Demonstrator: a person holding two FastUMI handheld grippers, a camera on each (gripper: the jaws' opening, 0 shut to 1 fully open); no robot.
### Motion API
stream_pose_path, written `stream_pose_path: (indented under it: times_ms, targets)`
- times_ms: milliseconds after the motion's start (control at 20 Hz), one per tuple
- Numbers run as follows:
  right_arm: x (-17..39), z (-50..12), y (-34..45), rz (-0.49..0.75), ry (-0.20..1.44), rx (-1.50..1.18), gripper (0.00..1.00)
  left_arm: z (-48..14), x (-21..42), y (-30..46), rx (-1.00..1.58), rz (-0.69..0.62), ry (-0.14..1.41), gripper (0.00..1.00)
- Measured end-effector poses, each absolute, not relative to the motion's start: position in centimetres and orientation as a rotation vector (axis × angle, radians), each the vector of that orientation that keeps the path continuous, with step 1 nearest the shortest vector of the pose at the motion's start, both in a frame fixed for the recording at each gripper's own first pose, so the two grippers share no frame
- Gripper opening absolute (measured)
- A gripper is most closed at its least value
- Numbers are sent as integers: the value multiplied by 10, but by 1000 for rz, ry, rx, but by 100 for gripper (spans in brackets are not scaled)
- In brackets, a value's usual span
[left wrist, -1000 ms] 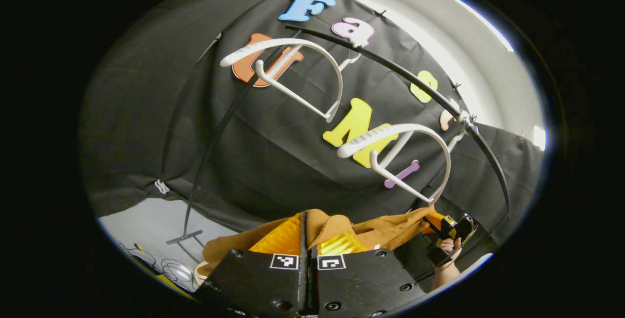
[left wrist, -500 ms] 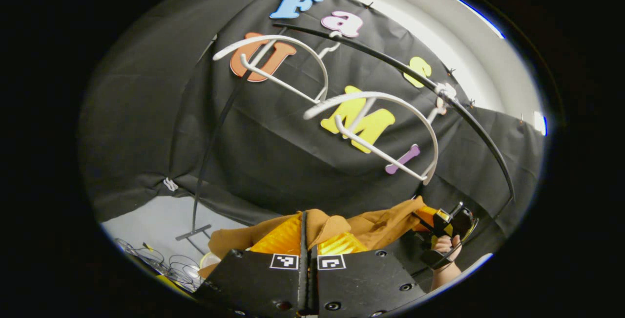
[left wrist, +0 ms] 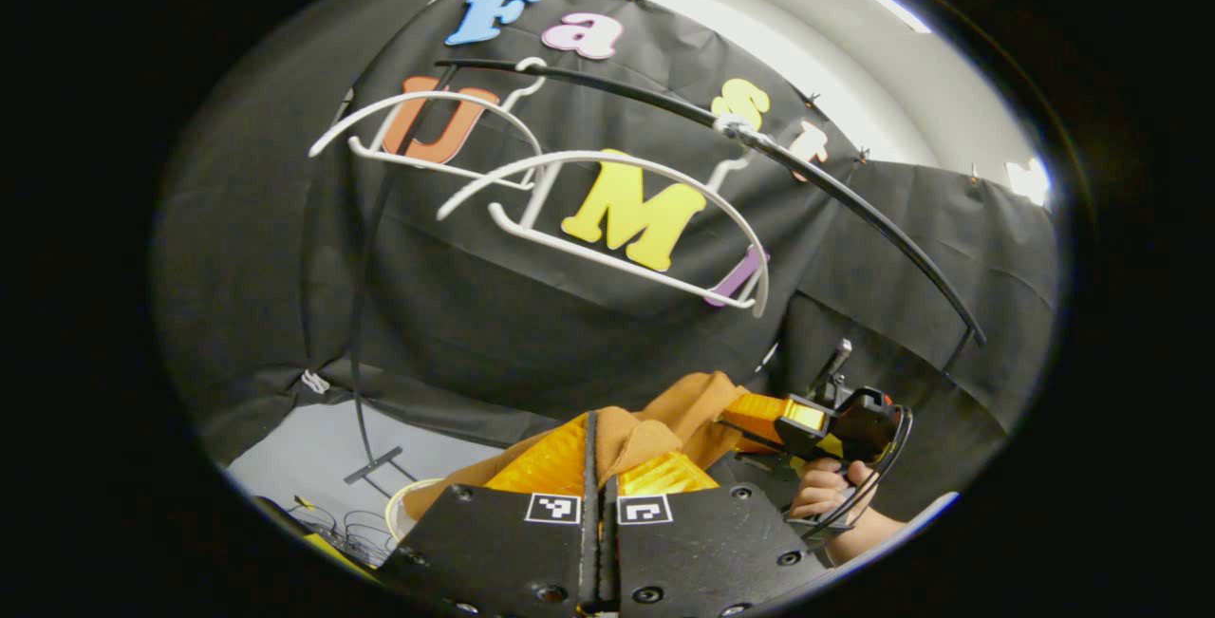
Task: Grasp the clothes on the hanger with both hands and then place them into the laundry hamper below.
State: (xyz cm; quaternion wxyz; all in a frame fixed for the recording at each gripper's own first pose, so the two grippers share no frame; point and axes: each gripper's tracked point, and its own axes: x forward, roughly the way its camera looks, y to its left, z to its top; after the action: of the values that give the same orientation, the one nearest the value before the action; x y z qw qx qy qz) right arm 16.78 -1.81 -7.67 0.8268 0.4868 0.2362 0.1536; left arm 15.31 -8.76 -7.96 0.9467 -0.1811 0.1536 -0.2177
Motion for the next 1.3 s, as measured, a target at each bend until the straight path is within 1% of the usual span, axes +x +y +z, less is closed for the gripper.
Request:
stream_pose_path:
  times_ms: [100, 150, 200, 250, 300, 350, 400, 650, 750, 800, 900, 950, 1000, 1050, 1150, 1200, 1250, 1300]
  targets:
    - [167, -71, -5, 363, 512, 1028, 10, -74, 151, -97, -361, -460, 308, 7]
    - [169, -69, 1, 383, 519, 1030, 10, -72, 149, -101, -364, -470, 306, 0]
    - [167, -65, 8, 403, 522, 1037, 11, -67, 147, -105, -370, -481, 304, 0]
    - [170, -60, 13, 426, 525, 1041, 10, -60, 146, -109, -376, -495, 300, 7]
    - [166, -49, 21, 453, 522, 1043, 10, -53, 144, -113, -374, -507, 290, 7]
    - [166, -40, 28, 483, 520, 1038, 12, -46, 144, -115, -365, -515, 275, 7]
    - [165, -30, 37, 509, 518, 1038, 11, -41, 145, -117, -357, -523, 264, 0]
    - [157, -11, 52, 597, 525, 1073, 9, -22, 141, -118, -350, -550, 225, 0]
    - [156, -8, 52, 612, 515, 1083, 12, -16, 140, -116, -362, -563, 209, 0]
    - [153, -10, 51, 619, 516, 1069, 10, -17, 140, -114, -363, -562, 204, 0]
    - [156, -25, 47, 601, 544, 1053, 12, -29, 147, -107, -343, -543, 219, 0]
    - [160, -37, 43, 577, 557, 1052, 7, -40, 151, -106, -332, -531, 237, 0]
    - [163, -52, 43, 553, 578, 1047, 9, -53, 156, -105, -323, -523, 255, 0]
    - [166, -68, 41, 529, 603, 1041, 7, -68, 160, -102, -315, -511, 278, 0]
    - [172, -106, 37, 480, 661, 1028, 10, -99, 168, -97, -309, -487, 328, 0]
    - [173, -127, 36, 457, 696, 1021, 7, -116, 170, -94, -312, -475, 359, 0]
    - [178, -146, 34, 430, 726, 1024, 12, -133, 176, -91, -320, -462, 385, 0]
    - [181, -167, 32, 407, 763, 1021, 7, -150, 182, -87, -336, -451, 419, 0]
